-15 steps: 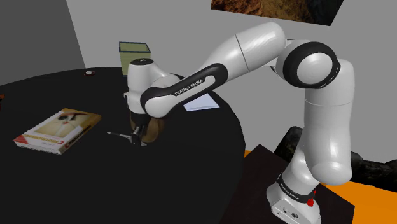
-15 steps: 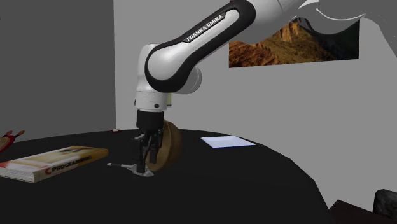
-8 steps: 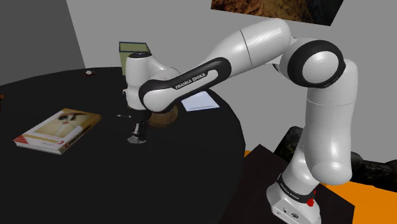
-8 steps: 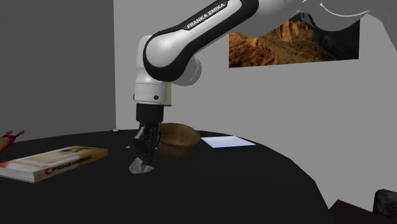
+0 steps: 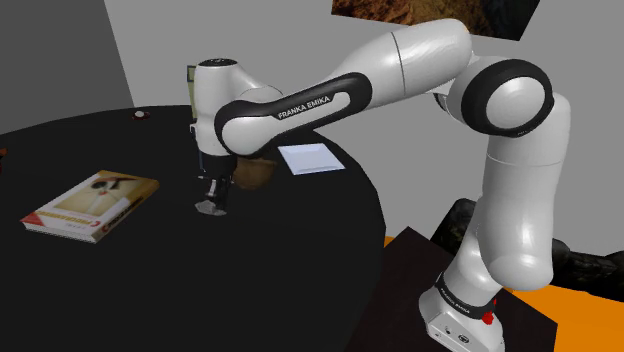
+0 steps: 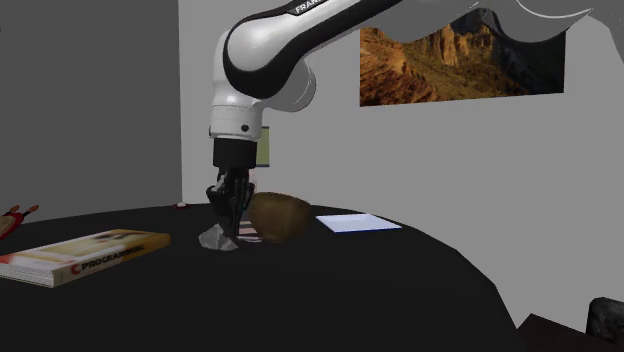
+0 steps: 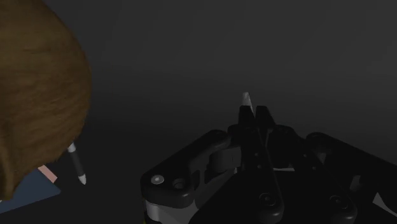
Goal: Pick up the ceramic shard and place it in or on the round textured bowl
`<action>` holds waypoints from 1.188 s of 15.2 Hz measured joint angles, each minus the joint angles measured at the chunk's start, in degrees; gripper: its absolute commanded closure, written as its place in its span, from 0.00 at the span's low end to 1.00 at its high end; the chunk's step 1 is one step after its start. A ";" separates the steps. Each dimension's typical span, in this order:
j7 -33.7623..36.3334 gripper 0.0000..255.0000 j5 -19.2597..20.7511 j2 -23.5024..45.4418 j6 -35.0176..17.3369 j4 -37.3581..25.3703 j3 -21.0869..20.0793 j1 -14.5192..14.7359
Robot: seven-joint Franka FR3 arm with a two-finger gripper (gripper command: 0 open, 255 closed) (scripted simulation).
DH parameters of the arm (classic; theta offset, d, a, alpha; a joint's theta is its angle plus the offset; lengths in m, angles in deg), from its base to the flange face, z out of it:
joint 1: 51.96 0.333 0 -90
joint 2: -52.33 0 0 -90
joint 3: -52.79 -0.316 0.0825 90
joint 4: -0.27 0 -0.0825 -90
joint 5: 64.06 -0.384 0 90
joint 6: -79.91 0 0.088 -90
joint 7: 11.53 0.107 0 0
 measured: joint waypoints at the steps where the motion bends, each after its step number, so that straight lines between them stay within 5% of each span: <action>1: -0.09 1.00 -0.13 -0.39 0.58 -0.19 -0.04 -0.06; 9: -0.35 1.00 -0.70 -1.87 6.28 -4.48 -0.31 -0.01; 10: -0.35 0.00 -0.70 -1.89 6.29 -4.49 -0.31 -0.01; 12: -1.80 0.00 -2.75 -0.34 6.95 -6.14 -0.55 -0.98; 15: -7.47 0.00 -12.67 6.54 10.03 -12.42 -2.01 -5.20; 18: -8.42 0.00 -14.59 8.51 9.19 -12.81 -2.52 -5.73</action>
